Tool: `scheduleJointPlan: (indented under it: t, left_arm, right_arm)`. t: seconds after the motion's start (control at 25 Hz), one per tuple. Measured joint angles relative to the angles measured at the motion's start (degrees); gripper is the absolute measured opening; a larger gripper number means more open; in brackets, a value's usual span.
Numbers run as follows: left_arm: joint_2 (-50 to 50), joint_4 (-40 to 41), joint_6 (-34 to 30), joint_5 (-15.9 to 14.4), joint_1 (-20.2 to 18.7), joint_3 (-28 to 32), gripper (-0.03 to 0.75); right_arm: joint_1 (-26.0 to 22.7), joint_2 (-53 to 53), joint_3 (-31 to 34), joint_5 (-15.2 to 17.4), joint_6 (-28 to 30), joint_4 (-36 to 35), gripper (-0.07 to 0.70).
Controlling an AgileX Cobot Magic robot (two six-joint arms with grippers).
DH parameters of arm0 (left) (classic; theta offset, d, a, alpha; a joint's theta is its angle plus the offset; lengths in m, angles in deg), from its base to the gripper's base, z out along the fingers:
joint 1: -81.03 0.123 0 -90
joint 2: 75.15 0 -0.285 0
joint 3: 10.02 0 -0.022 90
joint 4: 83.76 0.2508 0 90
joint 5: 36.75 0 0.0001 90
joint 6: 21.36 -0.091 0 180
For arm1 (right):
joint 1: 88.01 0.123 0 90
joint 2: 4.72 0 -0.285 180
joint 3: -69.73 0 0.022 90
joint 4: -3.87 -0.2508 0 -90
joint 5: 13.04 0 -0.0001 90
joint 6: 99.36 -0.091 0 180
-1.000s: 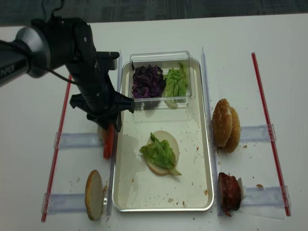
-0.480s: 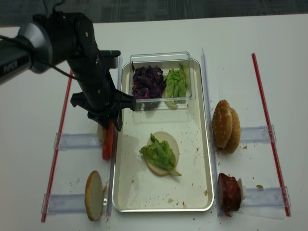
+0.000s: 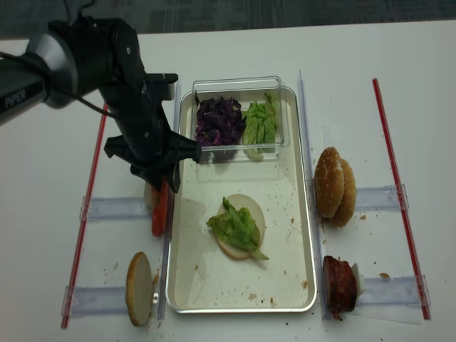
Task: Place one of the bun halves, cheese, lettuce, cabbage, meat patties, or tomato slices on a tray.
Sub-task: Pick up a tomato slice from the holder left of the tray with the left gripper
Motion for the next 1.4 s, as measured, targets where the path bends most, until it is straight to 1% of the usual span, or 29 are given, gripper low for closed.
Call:
scheduleJointPlan:
  t: [0.36,0.56,0.92,1.4]
  left_arm:
    - [0.0,3.2,1.4,0.3,0.0,0.0,0.179]
    - [0.0,3.3,1.5,0.3,0.0,0.0,0.152]
    - [0.0,3.7,1.5,0.3,0.0,0.0,0.073]
    - [0.0,4.3,1.5,0.3,0.0,0.0,0.064]
  right_arm:
    - [0.0,0.0,0.0,0.0,0.0,0.0,0.571]
    - [0.0,0.0,0.0,0.0,-0.1,0.0,0.571]
    - [0.0,0.0,0.0,0.0,-0.1,0.0,0.571]
    - [0.0,0.0,0.0,0.0,-0.1,0.0,0.571]
